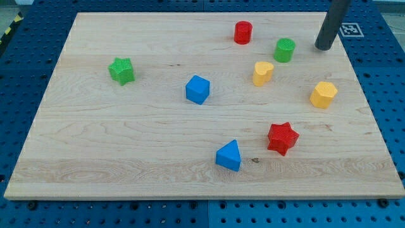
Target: Keep the green circle in between the red circle and the yellow heart
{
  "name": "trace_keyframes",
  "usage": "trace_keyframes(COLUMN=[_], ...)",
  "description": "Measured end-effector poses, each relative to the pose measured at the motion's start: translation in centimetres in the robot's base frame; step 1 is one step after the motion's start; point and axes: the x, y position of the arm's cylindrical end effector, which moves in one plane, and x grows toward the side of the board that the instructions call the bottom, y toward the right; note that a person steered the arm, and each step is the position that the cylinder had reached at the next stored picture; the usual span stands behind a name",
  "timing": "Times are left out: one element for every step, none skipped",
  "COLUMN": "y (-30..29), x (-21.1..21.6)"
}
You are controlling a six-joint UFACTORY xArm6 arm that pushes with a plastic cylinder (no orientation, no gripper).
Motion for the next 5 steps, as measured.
trace_keyframes(y=[0.0,-0.4,-1.4,-4.9,-5.5], x=[0.0,0.0,0.2,0.5,0.5])
